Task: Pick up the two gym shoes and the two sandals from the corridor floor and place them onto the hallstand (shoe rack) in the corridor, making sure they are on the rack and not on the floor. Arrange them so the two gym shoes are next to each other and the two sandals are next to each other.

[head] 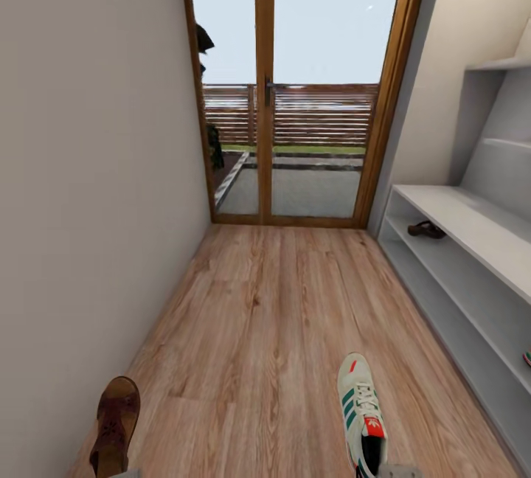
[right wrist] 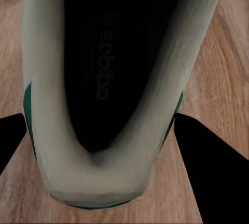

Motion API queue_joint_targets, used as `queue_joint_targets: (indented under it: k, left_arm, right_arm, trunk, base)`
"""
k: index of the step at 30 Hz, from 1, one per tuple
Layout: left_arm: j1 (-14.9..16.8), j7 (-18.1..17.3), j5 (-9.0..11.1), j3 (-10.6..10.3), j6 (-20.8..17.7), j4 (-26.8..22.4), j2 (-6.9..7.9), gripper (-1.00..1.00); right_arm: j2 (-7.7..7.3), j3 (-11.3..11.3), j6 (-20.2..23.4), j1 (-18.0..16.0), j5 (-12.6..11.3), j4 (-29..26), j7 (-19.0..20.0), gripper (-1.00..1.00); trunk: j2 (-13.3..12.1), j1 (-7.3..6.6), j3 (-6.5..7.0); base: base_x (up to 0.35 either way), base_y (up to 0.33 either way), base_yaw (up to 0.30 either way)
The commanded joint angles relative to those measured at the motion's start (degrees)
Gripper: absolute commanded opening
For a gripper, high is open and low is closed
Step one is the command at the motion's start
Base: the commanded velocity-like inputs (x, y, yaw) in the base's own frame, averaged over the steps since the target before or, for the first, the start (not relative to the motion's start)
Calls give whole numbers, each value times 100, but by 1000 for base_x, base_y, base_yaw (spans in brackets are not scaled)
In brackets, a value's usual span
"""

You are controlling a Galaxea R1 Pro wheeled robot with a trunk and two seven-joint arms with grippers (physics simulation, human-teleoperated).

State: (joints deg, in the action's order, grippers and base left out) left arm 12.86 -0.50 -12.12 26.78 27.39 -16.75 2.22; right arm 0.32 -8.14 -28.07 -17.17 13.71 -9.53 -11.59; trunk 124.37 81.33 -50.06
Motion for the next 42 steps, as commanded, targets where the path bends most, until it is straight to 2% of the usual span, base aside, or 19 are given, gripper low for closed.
queue_joint_targets:
  k: [1,23,42]
  left_arm:
    - [6,6,-80,47,21,5,-2,-100]
    - [6,6,-79,47,21,5,-2,-100]
    - [6,7,-77,47,21,5,-2,-100]
  right_arm:
    - [3,-39,-15,-3,61,4,-24,-100]
    - [3,-47,-15,-5,44,4,-28,-100]
    - [3,-45,-13,-3,44,4,-21,-100]
  trunk:
    - [2,2,-5]
    - [2,2,-5]
    - [2,2,-5]
  base:
    - [339,0,0]
    - [339,0,-5]
    - [339,4,-244]
